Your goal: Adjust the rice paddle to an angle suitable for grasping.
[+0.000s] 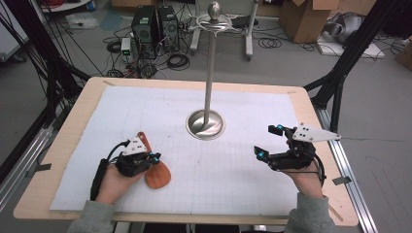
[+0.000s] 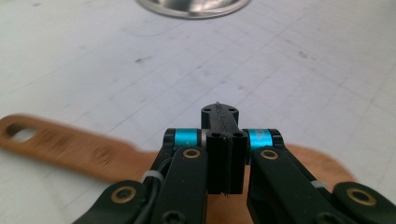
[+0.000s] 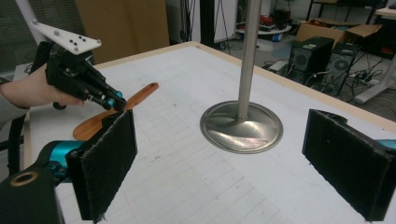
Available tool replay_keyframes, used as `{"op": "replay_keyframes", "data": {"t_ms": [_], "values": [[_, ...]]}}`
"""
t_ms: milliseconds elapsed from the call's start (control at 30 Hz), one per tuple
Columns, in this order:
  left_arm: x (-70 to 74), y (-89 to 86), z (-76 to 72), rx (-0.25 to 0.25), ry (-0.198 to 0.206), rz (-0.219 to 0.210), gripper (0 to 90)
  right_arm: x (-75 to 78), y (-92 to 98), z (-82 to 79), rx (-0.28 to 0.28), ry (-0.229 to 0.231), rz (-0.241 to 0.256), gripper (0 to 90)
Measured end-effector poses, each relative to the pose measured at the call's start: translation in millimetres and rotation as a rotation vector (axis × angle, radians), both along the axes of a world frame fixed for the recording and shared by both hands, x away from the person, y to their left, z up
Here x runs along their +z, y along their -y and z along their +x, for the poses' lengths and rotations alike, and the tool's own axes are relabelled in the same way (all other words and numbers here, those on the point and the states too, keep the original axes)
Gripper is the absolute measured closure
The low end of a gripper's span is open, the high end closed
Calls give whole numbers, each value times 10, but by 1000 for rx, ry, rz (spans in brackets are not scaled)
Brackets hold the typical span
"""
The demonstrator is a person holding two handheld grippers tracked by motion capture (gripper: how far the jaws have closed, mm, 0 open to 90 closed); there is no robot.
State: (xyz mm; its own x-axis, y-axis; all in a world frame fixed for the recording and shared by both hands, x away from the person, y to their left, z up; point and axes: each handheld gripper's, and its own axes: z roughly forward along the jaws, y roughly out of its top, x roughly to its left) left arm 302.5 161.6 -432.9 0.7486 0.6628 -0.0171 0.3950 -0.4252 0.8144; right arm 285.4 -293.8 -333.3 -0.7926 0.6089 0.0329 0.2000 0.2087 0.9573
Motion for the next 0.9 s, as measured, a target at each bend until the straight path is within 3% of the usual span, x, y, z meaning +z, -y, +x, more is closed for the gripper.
{"op": "replay_keyframes", "data": {"t_ms": [167, 333, 500, 700, 900], "values": [[-38, 237, 13, -35, -24, 40, 895, 5, 0, -8, 2, -3, 5, 88], [-49, 331, -17, -78, -27, 32, 894, 4, -2, -11, 3, -5, 0, 87], [-106, 388, -20, -84, -46, 70, 894, 2, -24, -13, 4, -8, -6, 87], [-108, 366, -55, -99, -50, 63, 895, -1, -45, -3, 10, -3, -12, 88], [-111, 227, -124, -96, -62, 48, 895, 9, -38, 3, 13, -4, -2, 87]]}}
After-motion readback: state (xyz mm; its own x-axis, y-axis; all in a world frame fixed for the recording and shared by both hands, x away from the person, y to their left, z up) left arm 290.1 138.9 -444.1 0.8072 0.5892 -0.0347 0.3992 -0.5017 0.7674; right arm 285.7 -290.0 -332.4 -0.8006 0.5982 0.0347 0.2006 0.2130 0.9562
